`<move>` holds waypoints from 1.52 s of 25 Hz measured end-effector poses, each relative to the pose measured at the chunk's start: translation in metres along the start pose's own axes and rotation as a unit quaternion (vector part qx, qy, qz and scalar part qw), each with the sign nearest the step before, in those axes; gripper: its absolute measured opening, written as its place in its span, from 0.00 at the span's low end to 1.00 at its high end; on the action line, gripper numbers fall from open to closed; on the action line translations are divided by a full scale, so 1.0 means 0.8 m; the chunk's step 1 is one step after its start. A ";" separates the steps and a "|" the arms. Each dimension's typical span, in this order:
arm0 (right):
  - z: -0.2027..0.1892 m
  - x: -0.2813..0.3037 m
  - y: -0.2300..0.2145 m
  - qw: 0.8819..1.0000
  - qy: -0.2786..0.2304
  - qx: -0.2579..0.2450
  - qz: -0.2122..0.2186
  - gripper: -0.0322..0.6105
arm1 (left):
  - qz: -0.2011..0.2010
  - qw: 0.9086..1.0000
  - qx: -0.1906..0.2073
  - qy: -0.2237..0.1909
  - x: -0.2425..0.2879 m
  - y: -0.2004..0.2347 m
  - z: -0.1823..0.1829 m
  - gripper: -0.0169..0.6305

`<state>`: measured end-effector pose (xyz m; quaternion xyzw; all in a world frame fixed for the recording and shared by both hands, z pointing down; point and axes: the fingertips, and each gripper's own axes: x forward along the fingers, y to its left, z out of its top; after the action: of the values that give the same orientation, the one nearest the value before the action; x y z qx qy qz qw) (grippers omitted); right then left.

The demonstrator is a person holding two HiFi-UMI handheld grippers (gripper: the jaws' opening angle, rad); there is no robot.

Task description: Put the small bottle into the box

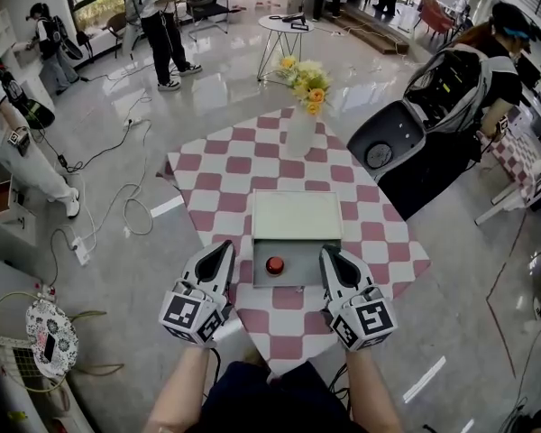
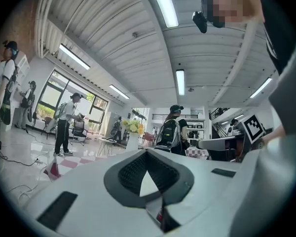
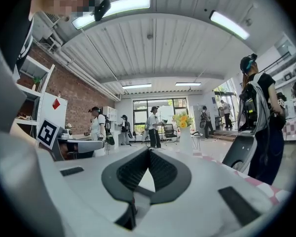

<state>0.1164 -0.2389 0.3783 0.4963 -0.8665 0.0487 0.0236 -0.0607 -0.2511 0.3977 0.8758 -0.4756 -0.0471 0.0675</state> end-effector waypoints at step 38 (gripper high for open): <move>0.029 0.007 -0.022 1.000 -0.025 -0.013 -0.005 0.05 | 0.030 0.999 0.005 -0.035 0.000 0.026 0.035 0.03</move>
<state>0.1288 -0.2549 0.3568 0.5010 -0.8651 0.0248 0.0092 -0.0818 -0.2641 0.3731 0.8593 -0.5038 -0.0737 0.0477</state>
